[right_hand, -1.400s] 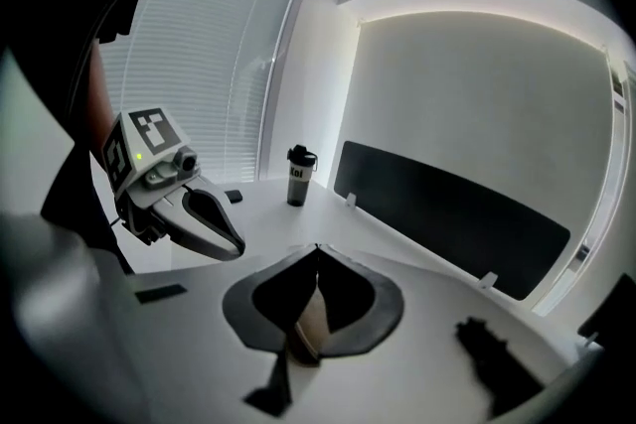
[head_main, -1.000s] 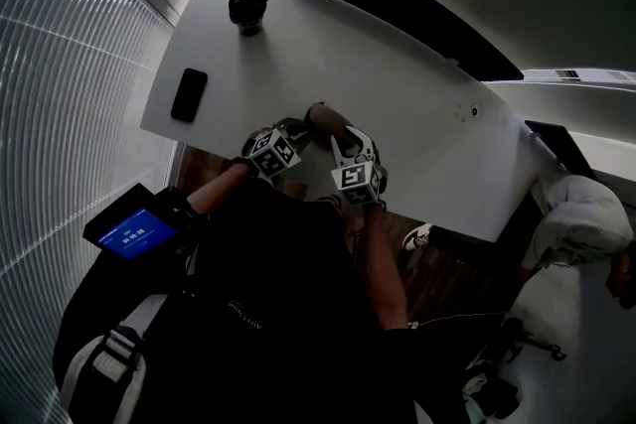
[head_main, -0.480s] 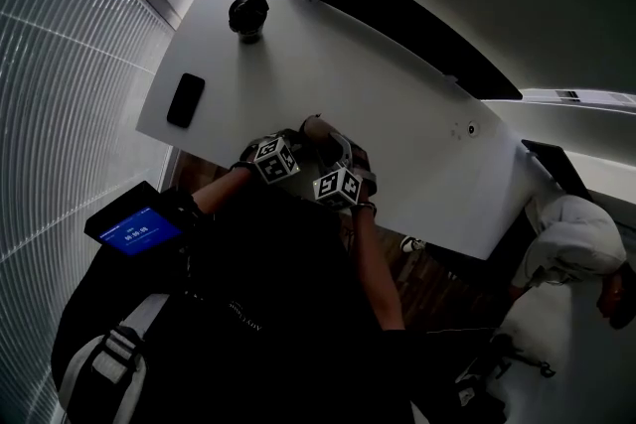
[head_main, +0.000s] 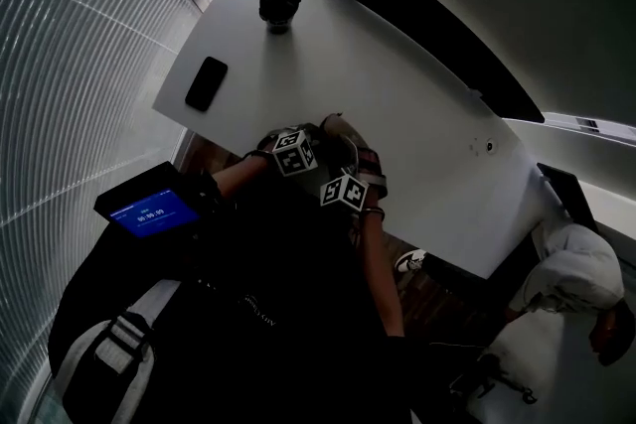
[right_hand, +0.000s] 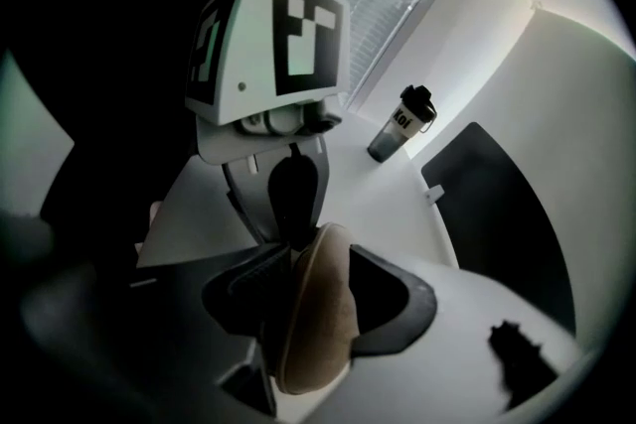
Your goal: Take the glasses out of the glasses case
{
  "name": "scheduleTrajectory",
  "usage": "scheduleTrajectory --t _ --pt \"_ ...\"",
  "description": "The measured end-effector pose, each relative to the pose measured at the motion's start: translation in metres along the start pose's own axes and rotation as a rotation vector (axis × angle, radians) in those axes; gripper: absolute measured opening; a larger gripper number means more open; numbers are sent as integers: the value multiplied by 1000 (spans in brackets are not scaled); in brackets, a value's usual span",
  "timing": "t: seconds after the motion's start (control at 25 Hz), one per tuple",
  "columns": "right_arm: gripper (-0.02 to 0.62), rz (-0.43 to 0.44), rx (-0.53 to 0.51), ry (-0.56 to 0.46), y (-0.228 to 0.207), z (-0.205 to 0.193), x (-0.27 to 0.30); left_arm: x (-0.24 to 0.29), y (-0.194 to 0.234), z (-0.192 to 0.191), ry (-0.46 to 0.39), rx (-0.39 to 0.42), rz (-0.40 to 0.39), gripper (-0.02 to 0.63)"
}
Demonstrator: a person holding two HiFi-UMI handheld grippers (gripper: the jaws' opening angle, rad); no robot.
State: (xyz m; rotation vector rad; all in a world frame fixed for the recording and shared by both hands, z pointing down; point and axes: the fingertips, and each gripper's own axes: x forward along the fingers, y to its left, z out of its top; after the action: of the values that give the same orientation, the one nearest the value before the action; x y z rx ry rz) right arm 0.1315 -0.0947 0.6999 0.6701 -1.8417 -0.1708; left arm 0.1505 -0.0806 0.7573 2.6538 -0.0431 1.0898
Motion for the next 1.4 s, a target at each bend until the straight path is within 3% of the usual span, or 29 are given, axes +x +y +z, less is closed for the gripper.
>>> scheduleTrajectory --t 0.4,0.8,1.08,1.4 --pt "201 -68 -9 101 -9 -20 13 -1 -2 0 6 -1 -20 66" --pt "201 -134 116 68 -60 -46 5 1 -4 1 12 -9 -31 64" --pt "201 -76 193 124 -92 -73 18 0 -3 1 7 -22 -38 63" --pt "201 10 282 184 -100 -95 40 0 -2 -1 7 -19 -41 58"
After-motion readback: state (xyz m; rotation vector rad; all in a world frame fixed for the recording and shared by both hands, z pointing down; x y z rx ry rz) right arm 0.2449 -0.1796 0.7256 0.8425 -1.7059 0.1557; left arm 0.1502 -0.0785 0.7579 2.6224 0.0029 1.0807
